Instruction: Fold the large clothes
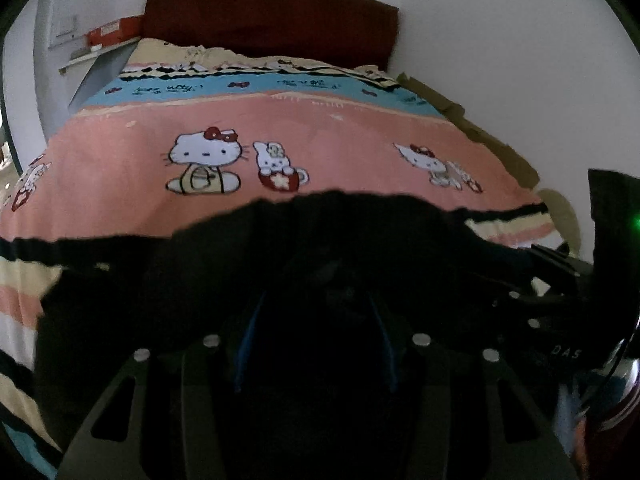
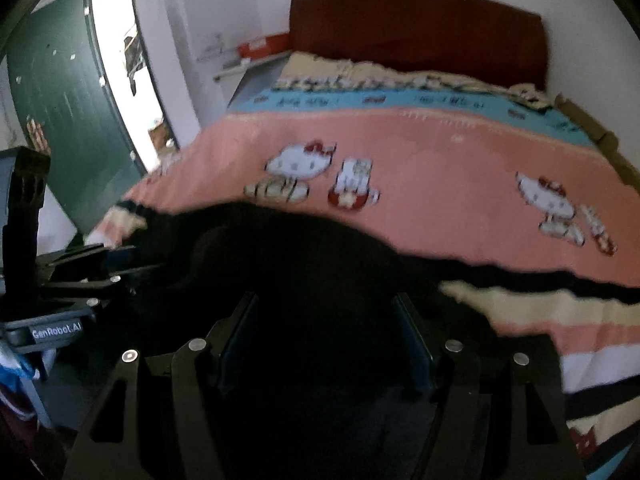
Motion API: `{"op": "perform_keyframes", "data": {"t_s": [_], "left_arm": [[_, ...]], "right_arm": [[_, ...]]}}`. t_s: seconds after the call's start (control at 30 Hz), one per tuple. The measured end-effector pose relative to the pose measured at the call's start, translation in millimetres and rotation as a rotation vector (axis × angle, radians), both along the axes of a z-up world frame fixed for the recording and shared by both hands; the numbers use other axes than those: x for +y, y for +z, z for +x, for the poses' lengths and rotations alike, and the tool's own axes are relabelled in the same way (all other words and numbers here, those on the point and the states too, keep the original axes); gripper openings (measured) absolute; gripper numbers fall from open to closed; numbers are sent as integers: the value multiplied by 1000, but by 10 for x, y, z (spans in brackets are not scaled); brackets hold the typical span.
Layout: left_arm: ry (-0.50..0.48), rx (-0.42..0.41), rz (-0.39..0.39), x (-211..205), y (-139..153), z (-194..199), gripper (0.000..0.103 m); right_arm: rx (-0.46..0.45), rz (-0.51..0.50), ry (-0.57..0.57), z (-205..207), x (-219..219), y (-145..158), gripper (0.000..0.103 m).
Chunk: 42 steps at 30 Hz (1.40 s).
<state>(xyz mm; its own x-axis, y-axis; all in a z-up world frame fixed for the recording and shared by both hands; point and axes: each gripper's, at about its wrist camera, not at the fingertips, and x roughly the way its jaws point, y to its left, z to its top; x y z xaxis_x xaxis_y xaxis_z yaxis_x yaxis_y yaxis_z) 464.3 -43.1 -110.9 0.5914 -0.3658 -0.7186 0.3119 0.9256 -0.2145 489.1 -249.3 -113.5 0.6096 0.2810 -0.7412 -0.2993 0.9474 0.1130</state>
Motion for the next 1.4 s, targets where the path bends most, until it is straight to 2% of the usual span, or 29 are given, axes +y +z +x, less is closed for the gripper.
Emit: {"op": "perform_keyframes", "data": {"t_s": [0.1, 0.3, 0.4, 0.5, 0.57, 0.7, 0.97, 1.07, 1.17, 1.27, 1.4], "left_arm": [[-22, -33, 26, -11, -85, -252, 51], [-58, -73, 107, -43, 63, -727, 51], [-72, -68, 93, -6, 61, -935, 51], [-65, -61, 113, 10, -68, -1072, 52], [-55, -51, 107, 11, -162, -1106, 54], [-34, -53, 148, -77, -316, -1047, 57], [-1, -22, 169, -148, -491, -788, 59], [-7, 4, 160, -116, -414, -817, 59], [-14, 1, 118, -12, -223, -981, 58], [-37, -30, 90, 41, -81, -1223, 58], [-52, -24, 136, -9, -173, -1317, 58]], "right_arm": [[6, -10, 36, -201, 3, -110, 66], [4, -51, 95, -692, -42, -125, 66], [12, -62, 113, -876, -61, -108, 66], [33, -71, 138, -1008, -76, -148, 67], [54, -80, 145, -1077, -84, -254, 67], [60, -94, 128, -1111, -84, -418, 67], [76, -132, 77, -859, -14, -714, 68], [88, -172, 71, -866, 28, -656, 67], [111, -167, 64, -956, 11, -500, 67], [67, -150, 74, -1172, 15, -271, 67], [43, -112, 98, -1367, 28, -172, 68]]}}
